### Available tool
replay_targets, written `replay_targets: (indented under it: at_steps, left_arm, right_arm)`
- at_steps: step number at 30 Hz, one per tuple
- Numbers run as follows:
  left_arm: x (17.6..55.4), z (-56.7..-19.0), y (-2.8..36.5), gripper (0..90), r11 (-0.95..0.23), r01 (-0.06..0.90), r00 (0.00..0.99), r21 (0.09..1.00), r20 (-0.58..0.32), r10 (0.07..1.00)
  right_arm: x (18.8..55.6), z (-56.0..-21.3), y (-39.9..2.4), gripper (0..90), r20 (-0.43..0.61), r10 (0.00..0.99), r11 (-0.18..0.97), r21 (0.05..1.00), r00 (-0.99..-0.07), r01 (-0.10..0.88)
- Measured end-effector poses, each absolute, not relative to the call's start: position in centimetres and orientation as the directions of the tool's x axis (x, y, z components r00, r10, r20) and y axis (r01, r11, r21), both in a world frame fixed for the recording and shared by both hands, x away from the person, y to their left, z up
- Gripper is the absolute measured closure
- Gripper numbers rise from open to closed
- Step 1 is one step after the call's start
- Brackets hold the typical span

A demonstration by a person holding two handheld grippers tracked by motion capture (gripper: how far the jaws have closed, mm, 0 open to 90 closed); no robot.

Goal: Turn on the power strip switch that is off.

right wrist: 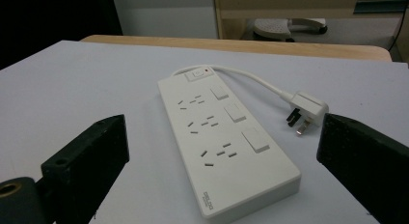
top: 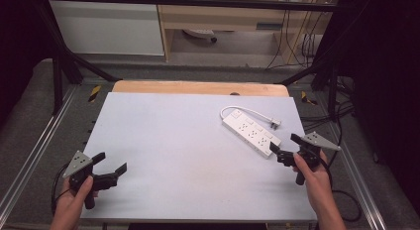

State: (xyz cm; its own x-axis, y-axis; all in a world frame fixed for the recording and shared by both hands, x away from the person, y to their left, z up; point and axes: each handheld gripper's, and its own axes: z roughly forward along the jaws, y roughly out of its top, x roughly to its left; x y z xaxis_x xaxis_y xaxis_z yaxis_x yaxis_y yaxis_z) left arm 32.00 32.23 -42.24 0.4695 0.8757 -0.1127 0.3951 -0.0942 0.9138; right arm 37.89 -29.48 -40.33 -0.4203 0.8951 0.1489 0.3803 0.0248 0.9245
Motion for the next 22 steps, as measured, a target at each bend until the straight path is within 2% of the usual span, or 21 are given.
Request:
replay_targets:
  at_steps: [15, 22]
  left_arm:
    - [32.0, -42.2, 32.2, 5.9, -0.093, 0.398, 0.47, 0.913, -0.116, 0.875]
    - [32.0, -42.2, 32.1, 5.9, -0.098, 0.397, 0.475, 0.912, -0.113, 0.873]
  right_arm:
    - [36.9, -42.3, -30.8, 4.6, 0.128, 0.905, 0.044, 0.921, -0.406, 0.387]
    - [36.6, -44.7, -30.8, 4.2, 0.112, 0.91, 0.086, 0.892, -0.4, 0.445]
